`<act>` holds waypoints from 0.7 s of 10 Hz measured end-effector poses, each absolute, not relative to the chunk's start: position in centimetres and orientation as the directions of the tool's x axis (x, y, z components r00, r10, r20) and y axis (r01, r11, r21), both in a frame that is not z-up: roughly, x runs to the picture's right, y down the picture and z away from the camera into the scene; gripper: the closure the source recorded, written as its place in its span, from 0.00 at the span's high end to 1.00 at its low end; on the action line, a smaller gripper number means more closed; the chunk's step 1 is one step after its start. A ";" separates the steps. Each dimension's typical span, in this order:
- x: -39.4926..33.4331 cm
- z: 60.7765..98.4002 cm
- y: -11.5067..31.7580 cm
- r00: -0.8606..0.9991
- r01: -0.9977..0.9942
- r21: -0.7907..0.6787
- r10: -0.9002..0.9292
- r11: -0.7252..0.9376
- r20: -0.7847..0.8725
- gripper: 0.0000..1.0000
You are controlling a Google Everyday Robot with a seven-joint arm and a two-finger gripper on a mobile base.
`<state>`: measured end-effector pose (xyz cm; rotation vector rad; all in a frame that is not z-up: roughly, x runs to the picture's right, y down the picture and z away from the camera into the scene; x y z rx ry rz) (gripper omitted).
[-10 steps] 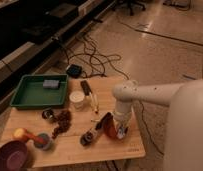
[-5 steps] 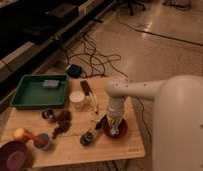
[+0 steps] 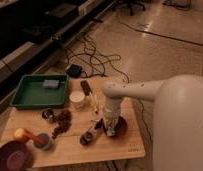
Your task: Wipe red bowl with towel
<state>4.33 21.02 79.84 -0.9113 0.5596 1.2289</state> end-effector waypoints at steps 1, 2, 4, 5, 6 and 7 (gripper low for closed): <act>4.2 79.1 21.3 0.279 -0.954 -0.291 0.546 0.066 -0.790 0.00; 4.3 78.0 21.7 0.288 -0.952 -0.300 0.540 0.069 -0.791 0.00; 4.7 77.0 22.2 0.296 -0.950 -0.302 0.531 0.078 -0.794 0.00; 5.7 76.7 22.8 0.287 -0.954 -0.291 0.524 0.077 -0.802 0.00; 6.6 76.5 23.3 0.277 -0.957 -0.279 0.518 0.077 -0.809 0.00; 7.4 76.3 23.5 0.266 -0.961 -0.267 0.518 0.074 -0.813 0.00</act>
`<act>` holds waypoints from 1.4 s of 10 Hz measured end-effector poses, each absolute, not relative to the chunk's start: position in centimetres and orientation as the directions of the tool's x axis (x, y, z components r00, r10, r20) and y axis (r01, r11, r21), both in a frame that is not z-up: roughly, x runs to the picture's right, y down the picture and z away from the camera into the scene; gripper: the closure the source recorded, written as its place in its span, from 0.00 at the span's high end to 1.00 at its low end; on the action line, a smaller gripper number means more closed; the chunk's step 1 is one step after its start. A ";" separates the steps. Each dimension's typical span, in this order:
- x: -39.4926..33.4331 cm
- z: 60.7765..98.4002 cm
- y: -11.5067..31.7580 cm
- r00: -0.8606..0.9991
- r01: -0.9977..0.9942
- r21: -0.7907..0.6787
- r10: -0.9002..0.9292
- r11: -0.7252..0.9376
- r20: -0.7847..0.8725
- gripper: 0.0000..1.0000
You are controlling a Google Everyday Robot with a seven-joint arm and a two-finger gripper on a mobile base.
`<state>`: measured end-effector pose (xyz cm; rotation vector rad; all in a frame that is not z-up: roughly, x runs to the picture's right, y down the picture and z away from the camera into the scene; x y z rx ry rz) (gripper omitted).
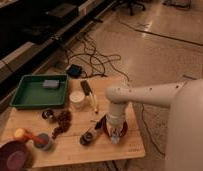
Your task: Wipe red bowl with towel
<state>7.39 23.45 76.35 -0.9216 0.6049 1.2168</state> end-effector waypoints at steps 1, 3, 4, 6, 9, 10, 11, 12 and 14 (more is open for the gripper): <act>7.8 76.3 23.5 0.259 -0.963 -0.259 0.518 0.074 -0.816 0.00; 8.6 76.5 23.2 0.241 -0.968 -0.239 0.524 0.072 -0.817 0.00; 9.0 76.6 23.0 0.232 -0.971 -0.229 0.527 0.071 -0.817 0.00; 9.7 77.6 22.5 0.213 -0.976 -0.206 0.536 0.075 -0.817 0.00; 10.2 79.1 21.9 0.192 -0.980 -0.185 0.547 0.070 -0.815 0.00; 9.9 79.5 21.6 0.194 -0.980 -0.184 0.551 0.073 -0.812 0.00; 9.6 79.9 21.3 0.197 -0.980 -0.185 0.554 0.079 -0.809 0.00; 9.2 80.5 20.6 0.198 -0.980 -0.185 0.561 0.080 -0.804 0.00; 8.3 80.7 19.9 0.209 -0.977 -0.196 0.567 0.085 -0.796 0.00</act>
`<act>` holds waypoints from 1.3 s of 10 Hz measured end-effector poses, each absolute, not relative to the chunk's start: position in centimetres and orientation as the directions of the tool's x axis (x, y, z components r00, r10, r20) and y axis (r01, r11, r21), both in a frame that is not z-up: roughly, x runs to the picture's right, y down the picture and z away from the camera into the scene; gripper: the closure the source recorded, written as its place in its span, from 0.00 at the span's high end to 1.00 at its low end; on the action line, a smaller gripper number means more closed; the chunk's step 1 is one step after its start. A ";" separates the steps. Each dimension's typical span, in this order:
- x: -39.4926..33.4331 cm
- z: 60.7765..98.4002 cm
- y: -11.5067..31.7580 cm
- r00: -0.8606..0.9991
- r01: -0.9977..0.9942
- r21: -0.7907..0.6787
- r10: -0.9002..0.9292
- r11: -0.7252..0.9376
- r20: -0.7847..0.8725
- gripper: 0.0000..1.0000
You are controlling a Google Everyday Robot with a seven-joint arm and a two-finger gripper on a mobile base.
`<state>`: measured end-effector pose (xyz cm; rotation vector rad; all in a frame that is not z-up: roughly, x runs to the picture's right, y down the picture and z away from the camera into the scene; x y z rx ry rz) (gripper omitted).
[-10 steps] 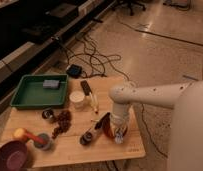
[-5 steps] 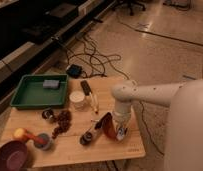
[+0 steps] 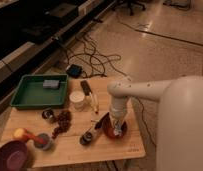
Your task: Wipe red bowl with towel
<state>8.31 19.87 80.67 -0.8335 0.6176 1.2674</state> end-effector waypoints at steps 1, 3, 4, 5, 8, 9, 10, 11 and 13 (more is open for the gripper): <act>8.1 80.7 19.8 0.212 -0.976 -0.201 0.568 0.083 -0.795 0.00; 6.7 81.0 19.7 0.233 -0.970 -0.228 0.568 0.081 -0.789 0.00; 5.7 81.0 19.9 0.251 -0.965 -0.247 0.565 0.086 -0.786 0.00; 5.1 80.9 20.2 0.267 -0.961 -0.262 0.562 0.092 -0.783 0.00; 3.5 79.9 21.3 0.329 -0.941 -0.316 0.552 0.123 -0.766 0.00; 3.1 79.0 21.9 0.353 -0.932 -0.335 0.546 0.137 -0.760 0.00; 2.9 78.4 22.4 0.370 -0.926 -0.348 0.542 0.147 -0.755 0.00; 2.9 77.6 23.1 0.390 -0.918 -0.361 0.533 0.163 -0.751 0.00; 3.9 76.4 24.7 0.404 -0.914 -0.363 0.514 0.183 -0.756 0.00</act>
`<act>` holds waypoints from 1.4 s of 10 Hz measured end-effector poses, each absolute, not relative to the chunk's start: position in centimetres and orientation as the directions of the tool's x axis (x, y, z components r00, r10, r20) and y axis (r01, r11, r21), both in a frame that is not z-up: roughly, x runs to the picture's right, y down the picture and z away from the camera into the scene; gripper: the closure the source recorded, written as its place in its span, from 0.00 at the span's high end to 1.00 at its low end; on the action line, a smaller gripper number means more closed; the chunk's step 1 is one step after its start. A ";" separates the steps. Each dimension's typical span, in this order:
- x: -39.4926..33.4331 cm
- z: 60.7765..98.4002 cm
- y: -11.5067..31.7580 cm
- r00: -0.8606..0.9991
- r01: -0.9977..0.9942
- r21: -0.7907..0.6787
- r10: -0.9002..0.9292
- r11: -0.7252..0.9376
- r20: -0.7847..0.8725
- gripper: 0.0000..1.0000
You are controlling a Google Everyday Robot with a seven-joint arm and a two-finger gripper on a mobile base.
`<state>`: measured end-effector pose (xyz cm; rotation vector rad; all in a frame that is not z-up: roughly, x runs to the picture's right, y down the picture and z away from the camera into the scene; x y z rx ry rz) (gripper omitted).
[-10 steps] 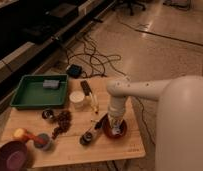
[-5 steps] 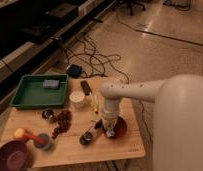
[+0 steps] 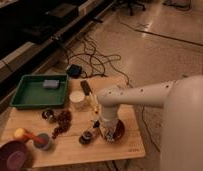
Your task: Wipe red bowl with towel
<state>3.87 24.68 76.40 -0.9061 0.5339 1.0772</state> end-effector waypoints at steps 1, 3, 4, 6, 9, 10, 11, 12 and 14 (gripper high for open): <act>4.6 76.4 24.9 0.396 -0.917 -0.354 0.511 0.182 -0.763 0.00; 6.2 76.9 24.8 0.375 -0.926 -0.333 0.507 0.176 -0.776 0.00; 6.6 77.2 24.6 0.366 -0.930 -0.324 0.509 0.173 -0.779 0.00; 7.8 78.3 23.7 0.336 -0.942 -0.295 0.519 0.163 -0.786 0.00; 8.8 79.9 22.8 0.304 -0.953 -0.264 0.529 0.152 -0.792 0.00; 8.9 80.5 22.6 0.293 -0.956 -0.252 0.530 0.150 -0.796 0.00; 9.1 81.2 22.4 0.281 -0.960 -0.238 0.528 0.148 -0.801 0.00; 9.4 81.8 22.1 0.271 -0.962 -0.228 0.528 0.148 -0.805 0.00; 9.2 82.5 21.4 0.268 -0.963 -0.222 0.532 0.151 -0.803 0.00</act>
